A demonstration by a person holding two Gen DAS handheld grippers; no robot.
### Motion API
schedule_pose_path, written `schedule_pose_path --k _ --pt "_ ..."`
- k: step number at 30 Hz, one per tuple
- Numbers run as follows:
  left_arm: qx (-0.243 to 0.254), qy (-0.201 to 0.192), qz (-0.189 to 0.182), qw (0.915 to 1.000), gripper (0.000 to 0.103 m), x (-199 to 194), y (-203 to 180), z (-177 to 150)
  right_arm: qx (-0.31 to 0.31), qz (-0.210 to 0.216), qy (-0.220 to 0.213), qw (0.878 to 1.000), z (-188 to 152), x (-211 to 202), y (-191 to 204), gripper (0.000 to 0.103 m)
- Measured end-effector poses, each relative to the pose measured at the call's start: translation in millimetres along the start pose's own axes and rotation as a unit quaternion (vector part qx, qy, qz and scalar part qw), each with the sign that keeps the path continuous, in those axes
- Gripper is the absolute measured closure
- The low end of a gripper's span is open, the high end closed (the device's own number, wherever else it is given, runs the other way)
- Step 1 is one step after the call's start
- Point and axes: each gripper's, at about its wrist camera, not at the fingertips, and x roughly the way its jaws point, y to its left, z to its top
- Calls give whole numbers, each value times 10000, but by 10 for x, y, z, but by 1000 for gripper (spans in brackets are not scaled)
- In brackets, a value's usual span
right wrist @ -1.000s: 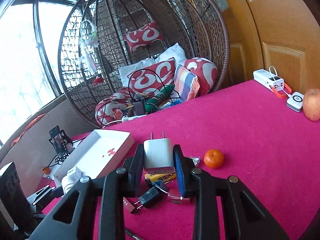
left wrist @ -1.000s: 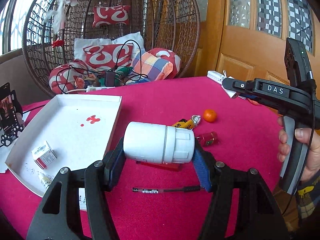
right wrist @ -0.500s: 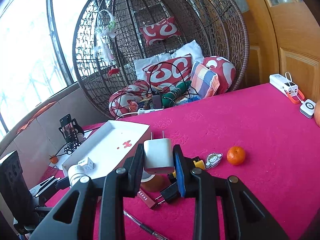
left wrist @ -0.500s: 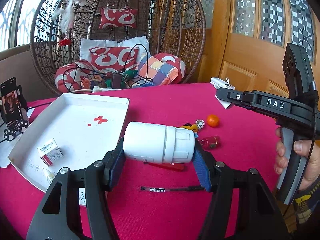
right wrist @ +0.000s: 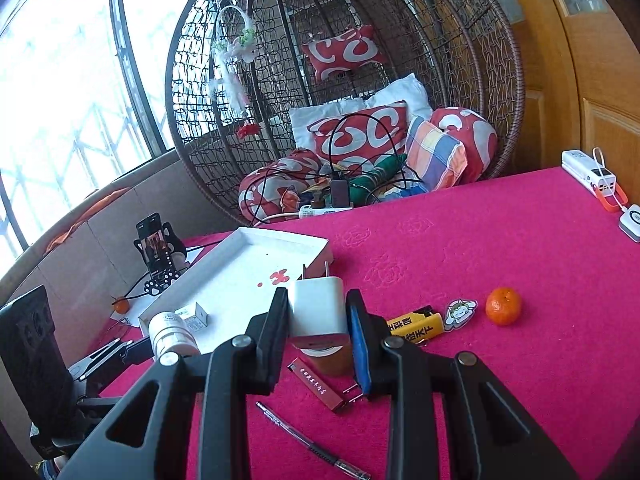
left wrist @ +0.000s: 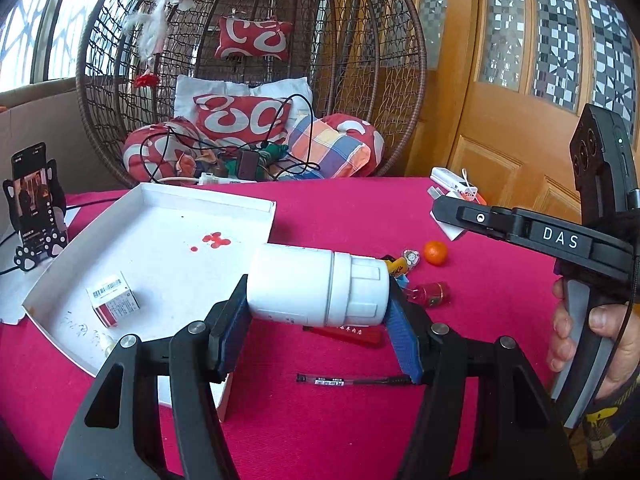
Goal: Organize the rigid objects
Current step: 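Carry the pill bottle and charger into the white tray and release both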
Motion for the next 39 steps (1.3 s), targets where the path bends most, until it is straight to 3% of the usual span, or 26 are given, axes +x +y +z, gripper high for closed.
schedule_pose_path --k 19,26,30,32,39 --pt "-414 -162 329 9985 41 -84 377 102 -280 233 285 9989 -98 167 238 75" --pt "-480 -338 820 9949 41 -28 821 459 -593 450 497 9960 -110 388 534 75" --pt "-831 -95 955 9919 41 258 1268 677 -726 657 692 9928 -39 658 786 75" --pt "-783 120 1213 9895 41 442 1394 715 -749 736 847 9909 -20 832 908 75" --pt "-998 443 1479 9830 40 702 1601 598 -1028 665 1430 9821 -256 1383 1275 75"
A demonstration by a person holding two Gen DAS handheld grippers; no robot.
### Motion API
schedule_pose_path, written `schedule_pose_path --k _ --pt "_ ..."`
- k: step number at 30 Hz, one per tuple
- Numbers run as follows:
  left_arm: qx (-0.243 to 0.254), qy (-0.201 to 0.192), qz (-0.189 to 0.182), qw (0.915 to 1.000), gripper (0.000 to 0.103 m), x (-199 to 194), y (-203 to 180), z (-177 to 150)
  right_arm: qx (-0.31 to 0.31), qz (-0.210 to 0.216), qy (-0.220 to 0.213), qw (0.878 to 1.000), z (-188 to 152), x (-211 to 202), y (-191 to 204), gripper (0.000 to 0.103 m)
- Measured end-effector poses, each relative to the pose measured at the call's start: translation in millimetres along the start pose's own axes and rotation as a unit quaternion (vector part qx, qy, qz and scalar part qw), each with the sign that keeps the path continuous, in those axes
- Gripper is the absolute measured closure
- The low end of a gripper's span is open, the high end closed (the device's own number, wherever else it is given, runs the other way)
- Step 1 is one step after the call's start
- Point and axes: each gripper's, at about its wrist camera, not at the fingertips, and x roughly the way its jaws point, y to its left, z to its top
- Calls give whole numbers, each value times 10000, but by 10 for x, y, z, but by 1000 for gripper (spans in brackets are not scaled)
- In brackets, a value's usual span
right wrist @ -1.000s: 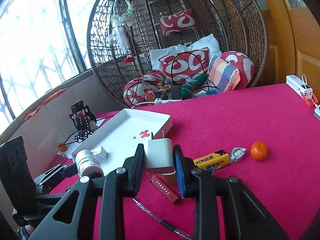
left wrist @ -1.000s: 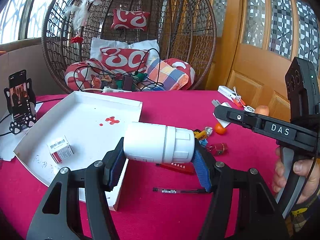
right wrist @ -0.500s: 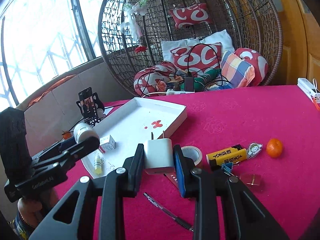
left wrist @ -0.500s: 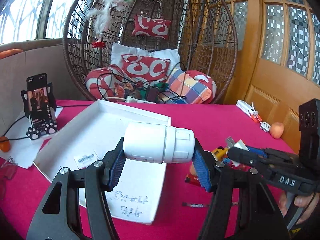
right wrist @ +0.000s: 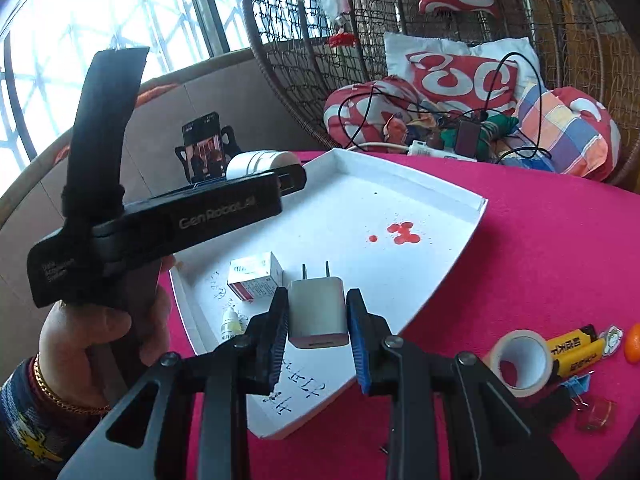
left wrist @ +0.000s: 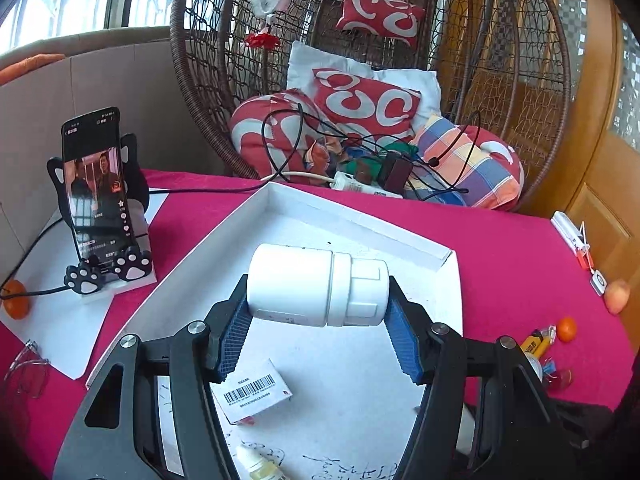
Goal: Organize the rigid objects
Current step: 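Carry the pill bottle and charger into the white tray and release both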
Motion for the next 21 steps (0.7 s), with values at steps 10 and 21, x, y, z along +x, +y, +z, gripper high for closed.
schedule_pose_path --k 10,21 --pt "-69 -45 -14 10000 14 -26 20 -143 -117 -239 110 9996 -195 282 115 37" --pt "16 -1285 -396 9909 0 -987 -388 -416 89 -593 -1048 9927 -415 -689 -234 19"
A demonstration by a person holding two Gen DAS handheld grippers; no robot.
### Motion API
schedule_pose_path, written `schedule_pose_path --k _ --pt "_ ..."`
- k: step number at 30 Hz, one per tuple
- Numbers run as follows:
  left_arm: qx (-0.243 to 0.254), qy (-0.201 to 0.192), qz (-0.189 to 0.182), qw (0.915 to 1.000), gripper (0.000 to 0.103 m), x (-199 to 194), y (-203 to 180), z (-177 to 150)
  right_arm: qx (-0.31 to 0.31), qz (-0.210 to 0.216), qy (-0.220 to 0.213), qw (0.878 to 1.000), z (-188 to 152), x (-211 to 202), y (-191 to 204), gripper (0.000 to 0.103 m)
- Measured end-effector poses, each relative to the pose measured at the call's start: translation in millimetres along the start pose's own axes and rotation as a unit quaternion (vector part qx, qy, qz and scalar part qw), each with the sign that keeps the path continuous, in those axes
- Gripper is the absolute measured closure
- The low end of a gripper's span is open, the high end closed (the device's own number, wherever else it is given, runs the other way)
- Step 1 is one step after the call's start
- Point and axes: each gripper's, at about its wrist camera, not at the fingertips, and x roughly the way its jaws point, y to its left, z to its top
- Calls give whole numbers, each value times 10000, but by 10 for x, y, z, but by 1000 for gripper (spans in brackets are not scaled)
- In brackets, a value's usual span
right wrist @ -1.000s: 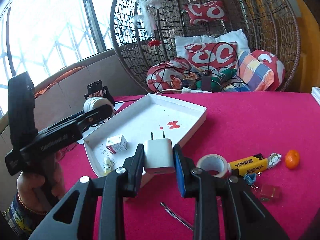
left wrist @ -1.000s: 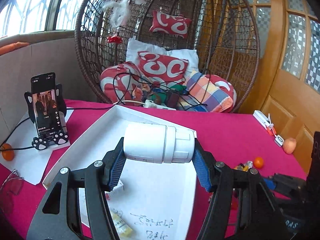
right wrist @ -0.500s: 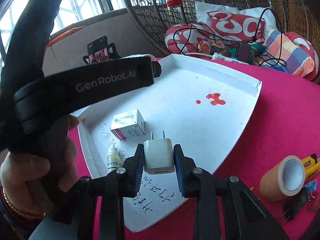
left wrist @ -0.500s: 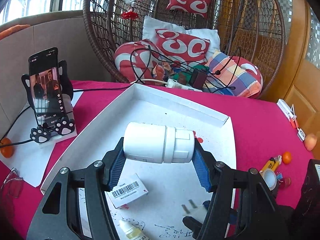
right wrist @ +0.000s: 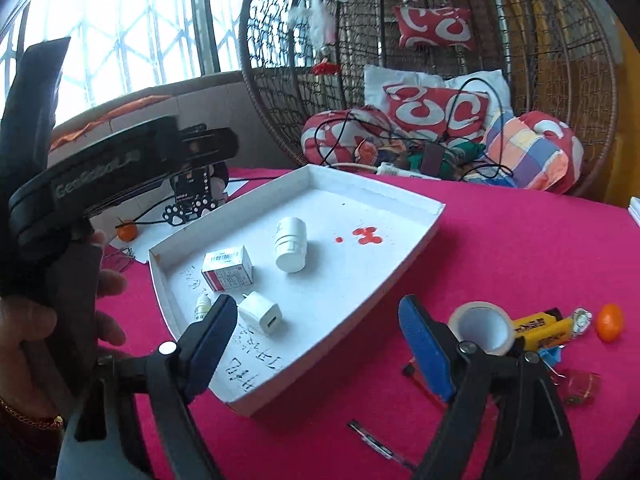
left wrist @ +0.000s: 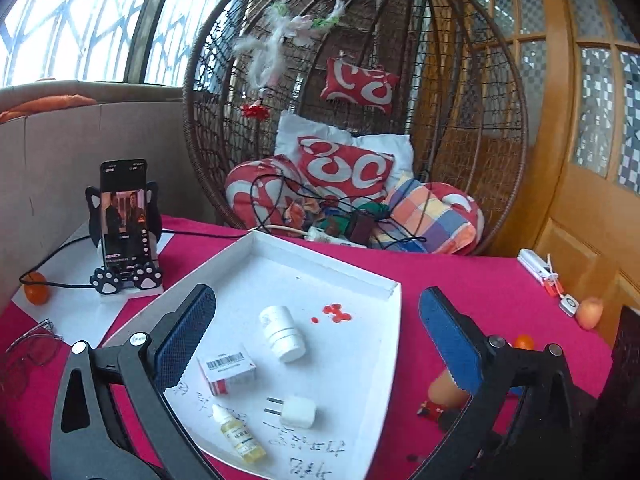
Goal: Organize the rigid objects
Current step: 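Carry the pill bottle and charger into the white tray and release both, then grasp the black pen with the left gripper while the right approaches the red tin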
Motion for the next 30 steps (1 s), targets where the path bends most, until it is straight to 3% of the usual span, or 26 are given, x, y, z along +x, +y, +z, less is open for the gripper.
schedule_pose_path --k 2,3,4,9,13,16,20,27,30 --pt "172 99 -311 9993 0 -58 -189 -66 349 15 -269 9990 24 -214 -252 14" --pt "240 177 -467 9985 0 -73 -283 -117 497 -29 -400 9980 32 -325 -383 3" --pt "312 280 -621 9972 0 -79 -379 -175 602 -145 -519 9967 32 -428 -506 0" --pt "742 1035 -1266 9837 0 -23 -831 -612 1048 -934 -792 9869 -67 -769 -1135 0" --pt "1237 1646 -1288 9701 0 131 -1166 -1002 1735 -1441 -710 9716 -326 -872 -1617 0" --pt "1695 1901 -1435 9563 0 221 -1335 -1162 2280 -1406 -561 9618 -492 -874 -1880 0" --pt "2311 2034 -1810 9340 0 297 -1457 -1290 2436 -1416 -491 9582 -611 -876 -1990 0" --pt "2438 2639 -1846 9148 0 573 -1469 -1386 2736 -1275 -344 9527 -739 -824 -2111 0" --pt "2708 2727 -1796 9056 4 613 -1481 -1420 2616 -1146 -187 9582 -723 -798 -2100 0"
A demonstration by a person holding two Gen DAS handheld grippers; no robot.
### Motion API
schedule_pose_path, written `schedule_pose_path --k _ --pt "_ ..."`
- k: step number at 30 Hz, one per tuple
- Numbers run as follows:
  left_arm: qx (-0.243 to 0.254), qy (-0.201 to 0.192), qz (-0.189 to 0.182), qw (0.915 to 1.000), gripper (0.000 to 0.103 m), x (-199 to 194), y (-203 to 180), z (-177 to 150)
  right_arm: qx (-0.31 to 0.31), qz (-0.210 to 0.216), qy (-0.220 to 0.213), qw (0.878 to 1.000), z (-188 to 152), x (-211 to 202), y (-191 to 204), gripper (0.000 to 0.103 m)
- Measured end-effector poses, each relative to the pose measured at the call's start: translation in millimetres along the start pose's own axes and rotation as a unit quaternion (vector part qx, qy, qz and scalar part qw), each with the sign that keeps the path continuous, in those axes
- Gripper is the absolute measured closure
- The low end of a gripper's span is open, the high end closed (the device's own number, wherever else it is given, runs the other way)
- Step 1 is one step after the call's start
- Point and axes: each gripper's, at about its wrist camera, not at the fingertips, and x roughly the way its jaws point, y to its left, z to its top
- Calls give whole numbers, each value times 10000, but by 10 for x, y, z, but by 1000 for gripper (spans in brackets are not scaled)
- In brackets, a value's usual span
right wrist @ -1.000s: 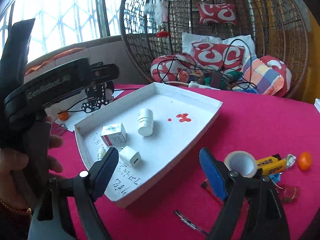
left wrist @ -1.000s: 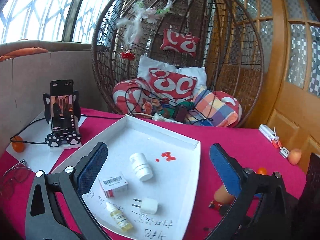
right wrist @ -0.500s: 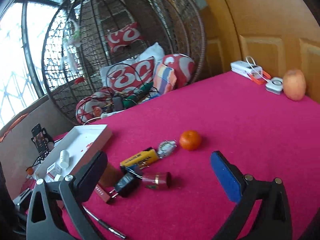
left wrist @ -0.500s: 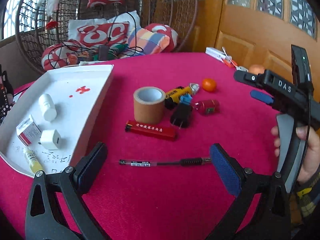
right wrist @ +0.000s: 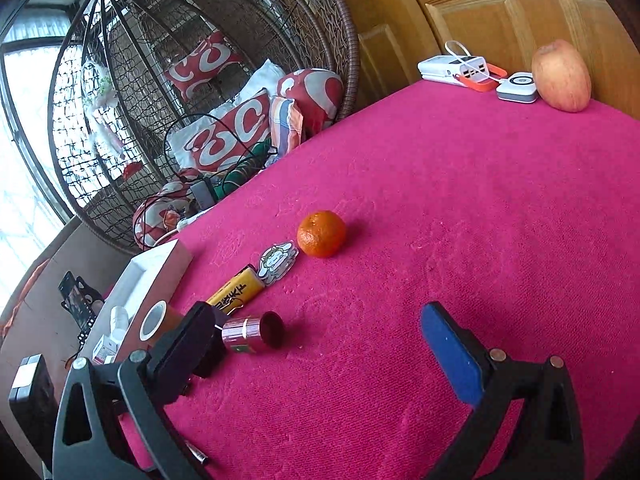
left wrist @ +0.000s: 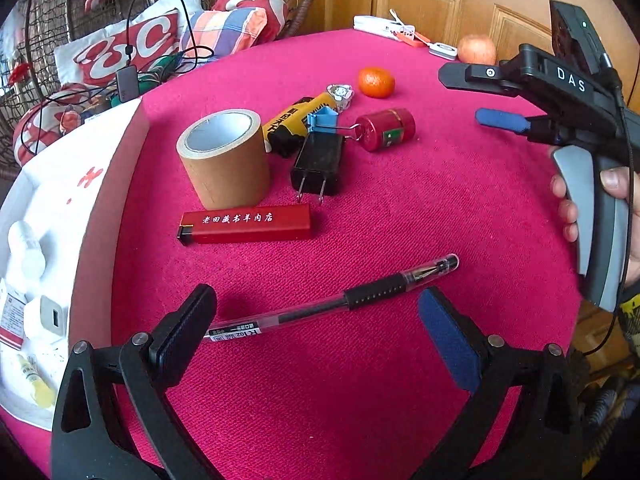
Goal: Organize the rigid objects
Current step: 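Grasp the black pen with the left gripper while the right approaches the red tin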
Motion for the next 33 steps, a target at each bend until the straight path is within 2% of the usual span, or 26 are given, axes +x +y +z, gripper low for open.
schedule_pose_path --k 3,7,11,13,15,16,19,24,25,26,27,29,32,33 --pt "169 82 -117 9998 13 -6 -7 7 -327 -110 195 9992 -2 46 128 0" --pt "551 267 -427 9972 46 -99 -96 0 -801 99 492 9955 15 142 310 0" --pt "811 431 -591 9940 47 -210 -190 -54 -813 376 524 9946 38 106 342 0" --pt "977 373 -453 9935 47 -249 -221 -91 -813 414 500 9946 43 79 338 0" --pt "1319 328 -112 9907 47 -241 -233 -125 -874 423 471 9942 49 58 341 0" --pt "1414 311 -118 9894 45 -239 -213 -139 -899 424 467 9940 55 53 342 0" --pt "1415 457 -447 9879 45 -218 -109 -119 -1003 449 490 9927 58 52 353 0" --pt "1299 563 -649 9878 45 -211 -39 -111 -1406 410 671 9869 15 134 447 0" --pt "1216 589 -734 9881 51 -217 -22 -118 -1492 360 716 9856 4 170 470 0" --pt "1110 610 -886 9880 67 -226 -17 -120 -1563 307 746 9844 -5 207 492 0" --pt "1046 602 -941 9882 75 -253 -16 -131 -1625 259 799 9831 -8 252 512 0" --pt "1090 579 -759 9894 91 -310 -85 -183 -1737 141 897 9806 -5 346 554 5" --pt "1010 571 -562 9917 94 -359 -171 -252 -2048 -128 1091 9726 -16 521 657 19" --pt "951 559 -547 9924 94 -358 -178 -259 -2138 -187 1159 9698 -24 577 689 29"
